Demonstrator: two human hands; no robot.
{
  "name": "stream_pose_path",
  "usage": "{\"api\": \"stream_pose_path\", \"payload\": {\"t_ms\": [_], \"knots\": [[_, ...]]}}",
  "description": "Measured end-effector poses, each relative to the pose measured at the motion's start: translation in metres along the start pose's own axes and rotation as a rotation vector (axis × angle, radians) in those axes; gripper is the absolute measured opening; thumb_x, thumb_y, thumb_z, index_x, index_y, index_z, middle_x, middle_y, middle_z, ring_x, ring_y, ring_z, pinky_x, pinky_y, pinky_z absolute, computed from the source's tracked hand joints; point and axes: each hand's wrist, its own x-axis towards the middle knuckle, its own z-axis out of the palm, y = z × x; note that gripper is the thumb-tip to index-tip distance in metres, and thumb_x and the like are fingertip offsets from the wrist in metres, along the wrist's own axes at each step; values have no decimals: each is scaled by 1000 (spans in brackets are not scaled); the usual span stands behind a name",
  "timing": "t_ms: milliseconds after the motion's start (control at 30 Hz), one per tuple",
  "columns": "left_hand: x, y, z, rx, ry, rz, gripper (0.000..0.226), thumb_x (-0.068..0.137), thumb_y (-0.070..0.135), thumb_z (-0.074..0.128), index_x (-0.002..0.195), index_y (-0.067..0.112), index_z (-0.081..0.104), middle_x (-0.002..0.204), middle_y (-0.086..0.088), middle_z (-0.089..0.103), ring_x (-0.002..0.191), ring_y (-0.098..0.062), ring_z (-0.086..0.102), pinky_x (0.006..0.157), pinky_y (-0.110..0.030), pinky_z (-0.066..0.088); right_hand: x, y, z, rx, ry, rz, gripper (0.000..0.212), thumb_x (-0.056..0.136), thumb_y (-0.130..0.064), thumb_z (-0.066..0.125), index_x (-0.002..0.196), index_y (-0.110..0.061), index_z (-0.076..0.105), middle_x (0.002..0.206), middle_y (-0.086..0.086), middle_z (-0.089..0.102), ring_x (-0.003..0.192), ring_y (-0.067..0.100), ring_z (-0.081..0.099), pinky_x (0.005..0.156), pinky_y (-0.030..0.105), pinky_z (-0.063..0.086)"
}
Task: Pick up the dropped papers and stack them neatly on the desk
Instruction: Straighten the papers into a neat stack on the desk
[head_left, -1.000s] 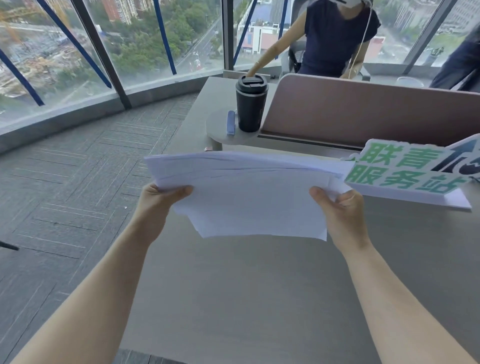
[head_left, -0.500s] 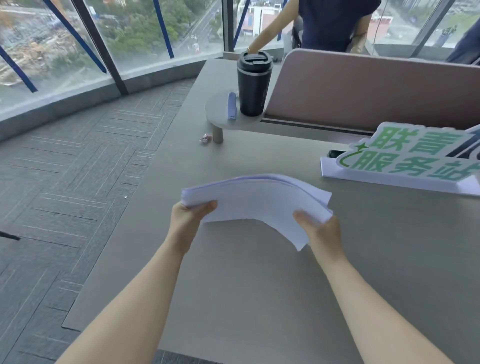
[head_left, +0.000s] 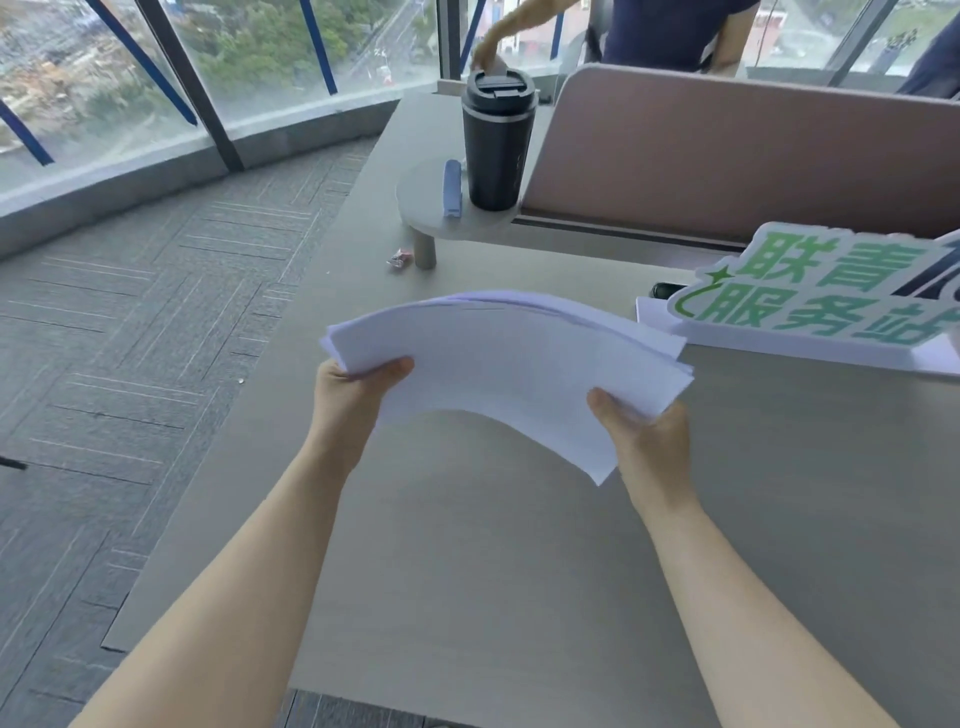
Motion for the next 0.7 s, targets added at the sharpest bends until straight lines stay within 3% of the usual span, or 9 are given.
{"api": "stream_pose_path", "payload": {"t_ms": [67, 167, 233, 300, 433, 500, 567, 600, 700], "knots": [[-1, -3, -10, 3, -43, -7, 17, 69, 9, 78, 84, 15, 73, 71, 9, 74, 67, -8, 66, 62, -21, 53, -2, 1, -8, -62, 21, -107, 37, 82, -7, 72, 113, -25, 64, 104, -4, 75, 103, 16, 68, 89, 36, 53], [-7, -16, -15, 5, -111, -44, 27, 63, 11, 78, 89, 13, 73, 75, 9, 77, 70, -7, 69, 62, -18, 53, -4, -1, -13, -220, 75, -342, 69, 83, -4, 68, 134, -43, 42, 129, -4, 61, 121, 14, 54, 95, 32, 43], [-9, -22, -16, 3, -114, -62, 31, 63, 10, 78, 93, 12, 72, 80, 8, 77, 72, -7, 70, 63, -17, 53, 0, 1, -13, -405, 49, -470, 55, 84, 0, 64, 131, -28, 54, 131, 2, 59, 120, -6, 49, 94, 18, 41], [-10, -25, -18, 13, -117, -57, 38, 65, 10, 78, 102, 11, 70, 89, 4, 76, 77, -7, 71, 66, -17, 54, 0, 7, -15, -539, 68, -560, 38, 84, 1, 62, 118, -16, 67, 126, 5, 59, 110, -15, 47, 81, 6, 39], [-12, -31, -21, 40, -139, -82, 33, 66, 8, 76, 99, 12, 72, 87, 6, 77, 80, -8, 71, 68, -17, 54, -4, 9, -20, -381, 120, -350, 43, 84, -5, 63, 123, -23, 55, 107, -24, 58, 70, 1, 47, 67, 10, 40], [-16, -37, -20, 65, -153, -113, 29, 66, 10, 77, 94, 12, 74, 83, 8, 78, 78, -7, 71, 70, -17, 54, -4, 19, -23, -242, 45, -105, 43, 84, -9, 65, 121, -28, 55, 100, -25, 60, 73, 3, 54, 76, 14, 43], [-21, -46, -19, 130, -142, -152, 20, 70, 10, 79, 89, 15, 75, 78, 11, 77, 76, -4, 70, 73, -20, 51, -9, 38, -28, -252, -62, 89, 23, 86, -9, 62, 103, -26, 65, 92, -16, 71, 87, 11, 67, 79, 24, 49], [-23, -49, -19, 162, -130, -171, 15, 74, 9, 78, 86, 17, 75, 77, 11, 76, 75, -4, 69, 75, -22, 50, -13, 43, -27, -307, -107, 147, 17, 88, -10, 59, 90, -24, 68, 82, -19, 74, 81, 7, 68, 74, 22, 49], [-20, -45, -24, 209, -39, -155, 9, 78, 9, 74, 79, 17, 75, 77, 6, 73, 78, -17, 62, 77, -33, 47, -13, 47, -13, -404, -140, 179, 27, 93, -14, 56, 67, -22, 59, 48, -22, 59, 53, 1, 53, 51, 6, 36]]}}
